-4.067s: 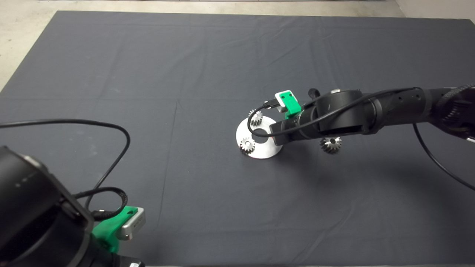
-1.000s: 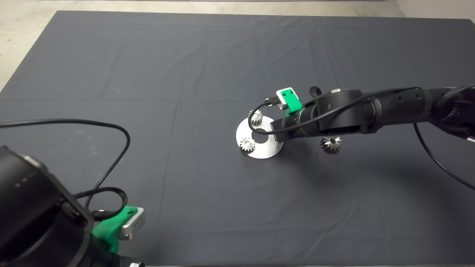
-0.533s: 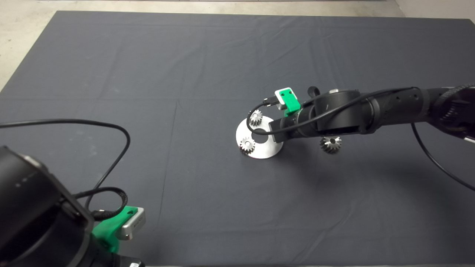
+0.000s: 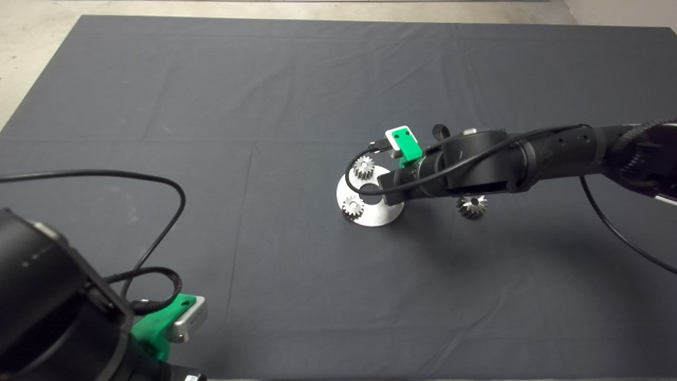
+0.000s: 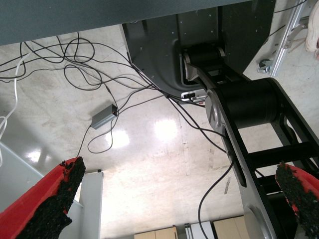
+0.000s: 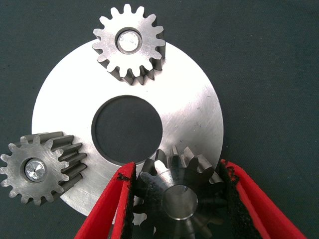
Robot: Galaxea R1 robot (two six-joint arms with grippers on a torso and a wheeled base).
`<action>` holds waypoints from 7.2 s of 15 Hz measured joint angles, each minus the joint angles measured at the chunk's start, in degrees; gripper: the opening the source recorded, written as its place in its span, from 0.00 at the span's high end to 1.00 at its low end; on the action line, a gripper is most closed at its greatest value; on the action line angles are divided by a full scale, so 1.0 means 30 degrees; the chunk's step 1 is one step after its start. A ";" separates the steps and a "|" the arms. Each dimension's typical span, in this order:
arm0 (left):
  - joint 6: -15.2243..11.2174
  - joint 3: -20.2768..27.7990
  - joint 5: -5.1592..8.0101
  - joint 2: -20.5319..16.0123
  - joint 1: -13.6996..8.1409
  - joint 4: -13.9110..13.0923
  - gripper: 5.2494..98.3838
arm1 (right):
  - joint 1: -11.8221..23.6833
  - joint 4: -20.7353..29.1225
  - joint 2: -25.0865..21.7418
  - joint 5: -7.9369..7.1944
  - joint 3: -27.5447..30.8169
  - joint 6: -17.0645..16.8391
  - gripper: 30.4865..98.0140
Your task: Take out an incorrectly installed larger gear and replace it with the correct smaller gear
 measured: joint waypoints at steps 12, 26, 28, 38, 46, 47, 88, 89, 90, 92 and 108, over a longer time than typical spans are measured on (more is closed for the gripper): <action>-0.0008 0.0007 0.0000 0.0004 0.0000 0.0000 0.00 | 0.0000 -0.0024 -0.0776 -0.0016 0.0102 -0.0012 0.85; -0.0008 0.0008 0.0000 0.0004 0.0000 0.0000 0.00 | -0.0004 -0.0024 -0.0697 0.0000 0.0102 0.0089 0.85; -0.0008 0.0000 0.0000 0.0004 0.0000 0.0000 0.00 | -0.0004 -0.0024 -0.0692 0.0000 0.0102 0.0244 0.85; -0.0126 0.0000 0.0000 0.0000 0.0000 0.0000 0.00 | -0.0012 -0.0024 -0.0274 -0.0055 0.0102 0.0504 0.85; -0.0126 0.0008 0.0000 0.0004 0.0000 0.0000 0.00 | -0.0012 -0.0024 -0.0376 -0.0045 0.0102 0.0504 0.85; -0.0126 0.0000 0.0000 0.0004 0.0000 0.0000 0.00 | -0.0012 -0.0018 -0.0376 -0.0061 0.0102 0.0505 0.85; -0.0126 0.0008 0.0000 0.0004 0.0000 0.0000 0.00 | -0.0528 -0.0163 -0.0156 0.0020 -0.0577 0.0488 0.81; -0.0126 0.0008 0.0000 0.0004 0.0000 0.0000 0.00 | -0.0492 -0.0171 -0.0140 0.0019 -0.0577 0.0488 0.81; -0.0126 0.0006 0.0000 0.0004 0.0000 0.0000 0.00 | -0.0471 -0.0175 -0.0098 -0.0016 -0.0577 0.0488 0.81; -0.0126 0.0000 0.0000 0.0004 0.0000 0.0000 0.00 | -0.0479 -0.0175 -0.0047 -0.0045 -0.0569 0.0488 0.75; -0.0093 0.0000 -0.0268 0.0370 0.0000 0.0000 0.00 | 0.6854 1.2754 -0.8865 -0.0171 1.0640 0.1688 0.48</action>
